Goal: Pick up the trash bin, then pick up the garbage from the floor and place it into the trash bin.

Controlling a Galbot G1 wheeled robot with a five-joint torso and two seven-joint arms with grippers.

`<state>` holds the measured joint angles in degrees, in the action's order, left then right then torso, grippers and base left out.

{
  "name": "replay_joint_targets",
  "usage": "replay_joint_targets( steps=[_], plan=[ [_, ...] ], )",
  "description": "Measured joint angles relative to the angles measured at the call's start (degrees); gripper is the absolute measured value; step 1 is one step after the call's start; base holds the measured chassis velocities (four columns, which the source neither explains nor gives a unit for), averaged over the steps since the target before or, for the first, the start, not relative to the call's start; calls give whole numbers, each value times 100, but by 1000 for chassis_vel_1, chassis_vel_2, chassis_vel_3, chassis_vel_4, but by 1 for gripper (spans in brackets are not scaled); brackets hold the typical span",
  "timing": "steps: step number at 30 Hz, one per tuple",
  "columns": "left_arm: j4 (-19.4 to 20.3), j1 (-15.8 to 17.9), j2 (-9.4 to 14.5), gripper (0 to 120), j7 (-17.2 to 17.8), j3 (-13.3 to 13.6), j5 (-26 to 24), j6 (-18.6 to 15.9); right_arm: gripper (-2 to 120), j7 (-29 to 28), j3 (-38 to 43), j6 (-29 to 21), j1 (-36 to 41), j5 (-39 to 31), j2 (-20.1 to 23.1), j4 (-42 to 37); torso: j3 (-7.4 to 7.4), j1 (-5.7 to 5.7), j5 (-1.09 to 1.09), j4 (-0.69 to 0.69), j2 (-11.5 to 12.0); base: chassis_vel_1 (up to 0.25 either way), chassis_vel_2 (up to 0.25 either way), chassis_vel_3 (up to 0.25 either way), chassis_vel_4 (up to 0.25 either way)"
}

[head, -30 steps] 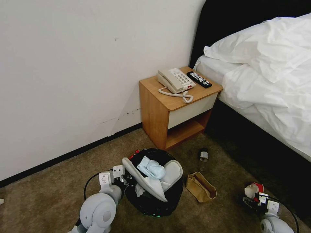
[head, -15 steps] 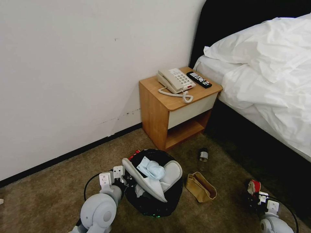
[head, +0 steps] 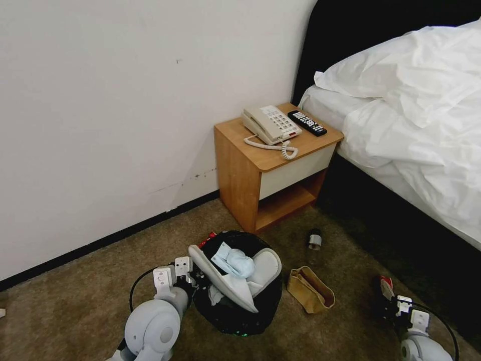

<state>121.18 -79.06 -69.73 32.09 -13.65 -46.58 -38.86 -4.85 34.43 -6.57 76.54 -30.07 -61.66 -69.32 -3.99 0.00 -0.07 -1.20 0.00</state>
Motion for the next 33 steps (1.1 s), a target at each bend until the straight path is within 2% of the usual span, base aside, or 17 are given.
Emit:
replay_joint_targets(
  steps=[12,15,21,23,26,28,33],
  plan=[
    [80,-5,70,0,3,42,-14,-2,3,-284,413,-89,646,-211,433,-1794,0,0,7,-3,0,0,0,0,0],
    [79,-13,94,0,-121,44,43,-3,3,-404,597,-167,974,-379,606,-2595,0,0,8,-2,0,0,0,0,0],
    [10,-12,119,0,-299,72,180,20,3,-471,795,-229,1402,-511,739,-3438,0,0,8,-3,0,0,0,0,0],
    [-71,-8,127,0,-483,75,365,101,3,-477,925,-259,1673,-586,823,-3848,0,0,8,-4,0,0,0,0,0],
    [-123,-8,127,0,-607,75,505,162,3,-480,999,-280,1798,-630,873,-4040,0,0,7,-4,0,0,0,0,0],
    [-285,-1,107,0,-892,75,898,347,3,-486,1156,-339,2084,-782,1007,-4554,0,1,8,-3,0,0,0,0,0],
    [-444,31,48,0,-1074,94,1206,490,3,-510,1265,-403,2295,-950,1129,-5054,1,0,8,-3,0,0,0,0,0]
  ],
)
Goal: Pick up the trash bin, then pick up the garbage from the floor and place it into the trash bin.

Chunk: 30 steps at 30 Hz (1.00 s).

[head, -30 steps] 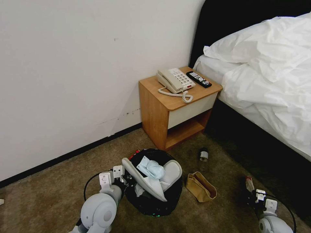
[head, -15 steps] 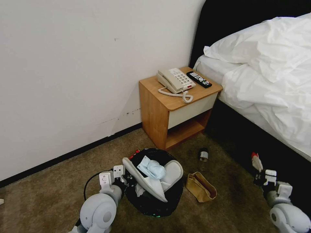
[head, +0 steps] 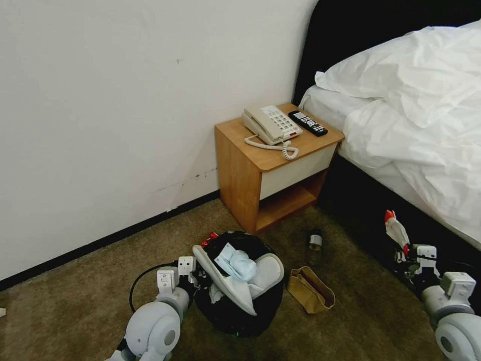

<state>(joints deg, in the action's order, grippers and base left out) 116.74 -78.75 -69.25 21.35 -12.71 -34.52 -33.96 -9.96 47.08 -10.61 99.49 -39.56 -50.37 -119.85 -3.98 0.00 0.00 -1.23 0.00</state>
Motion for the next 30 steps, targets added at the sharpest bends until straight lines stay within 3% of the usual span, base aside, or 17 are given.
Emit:
replay_joint_targets(
  steps=[5,15,20,30],
  plan=[
    [-237,59,-119,0,-226,66,420,284,3,-117,75,-270,209,-591,221,-876,0,0,0,0,0,0,0,0,0],
    [-324,132,-240,0,-252,96,480,332,3,-407,100,-650,282,-1454,695,-1632,0,0,0,-1,0,0,0,0,0],
    [-334,125,-344,0,-308,137,605,337,3,-597,218,-940,228,-2128,1151,-2347,0,0,0,0,0,0,0,0,0],
    [-259,35,-447,0,-361,236,762,317,3,-865,259,-1218,-88,-3138,1394,-2387,-1,0,0,0,0,0,0,0,0]
  ],
)
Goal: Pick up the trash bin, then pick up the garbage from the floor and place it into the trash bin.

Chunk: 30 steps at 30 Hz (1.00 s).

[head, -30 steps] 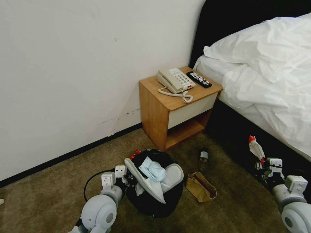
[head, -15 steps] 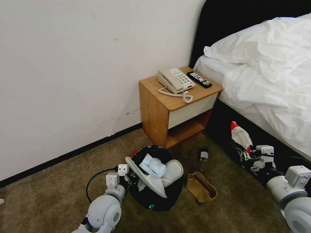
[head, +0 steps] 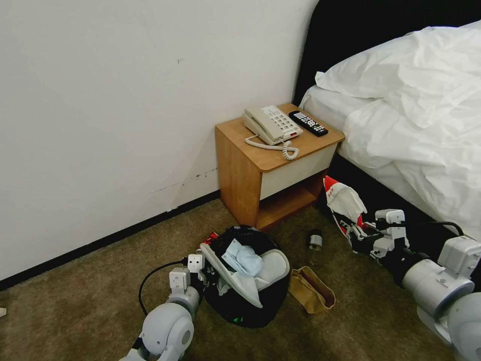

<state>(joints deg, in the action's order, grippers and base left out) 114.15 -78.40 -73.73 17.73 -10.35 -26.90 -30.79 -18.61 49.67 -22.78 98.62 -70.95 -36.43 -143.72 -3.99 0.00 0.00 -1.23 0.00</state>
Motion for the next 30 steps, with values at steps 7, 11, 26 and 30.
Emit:
replay_joint_targets(
  steps=[7,11,26,30],
  plan=[
    [3,12,-152,0,-64,84,119,-55,3,-48,-11,-58,-71,-322,122,19,0,0,0,-1,0,0,0,0,0],
    [4,21,-267,0,-105,154,204,-97,3,34,-69,-73,-129,-418,200,30,0,0,0,0,0,0,0,0,0],
    [-28,76,-831,0,-291,402,688,-206,3,205,-338,-163,-460,-765,433,41,0,0,0,0,0,0,0,0,0],
    [-46,85,-887,0,-311,436,739,-214,3,226,-380,-179,-482,-792,436,42,0,0,-1,0,0,0,0,0,0]
  ],
)
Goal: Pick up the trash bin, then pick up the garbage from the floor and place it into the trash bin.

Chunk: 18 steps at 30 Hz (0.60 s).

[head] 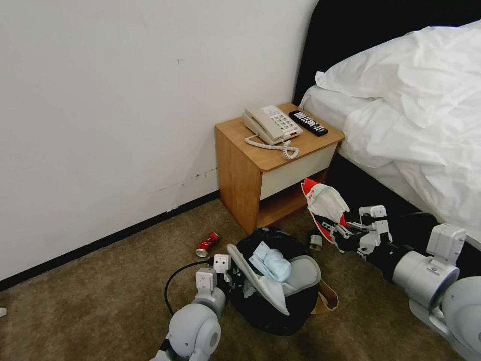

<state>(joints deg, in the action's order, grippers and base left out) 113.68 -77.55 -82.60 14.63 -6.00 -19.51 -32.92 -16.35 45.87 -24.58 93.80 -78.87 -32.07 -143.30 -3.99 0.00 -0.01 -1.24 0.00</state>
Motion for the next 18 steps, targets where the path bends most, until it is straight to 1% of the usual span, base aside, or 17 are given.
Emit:
replay_joint_targets(
  steps=[2,10,18],
  plan=[
    [-25,10,-63,0,-13,49,47,-3,3,17,-102,-25,-24,0,-33,2,0,0,0,1,0,0,0,0,0],
    [-64,86,-177,0,-29,152,91,-29,3,28,-391,-63,29,100,-172,5,0,0,0,0,0,0,0,0,0],
    [-74,122,-346,0,-102,261,230,-77,3,24,-764,-88,37,186,-305,7,0,0,1,0,0,0,0,0,0]
  ],
)
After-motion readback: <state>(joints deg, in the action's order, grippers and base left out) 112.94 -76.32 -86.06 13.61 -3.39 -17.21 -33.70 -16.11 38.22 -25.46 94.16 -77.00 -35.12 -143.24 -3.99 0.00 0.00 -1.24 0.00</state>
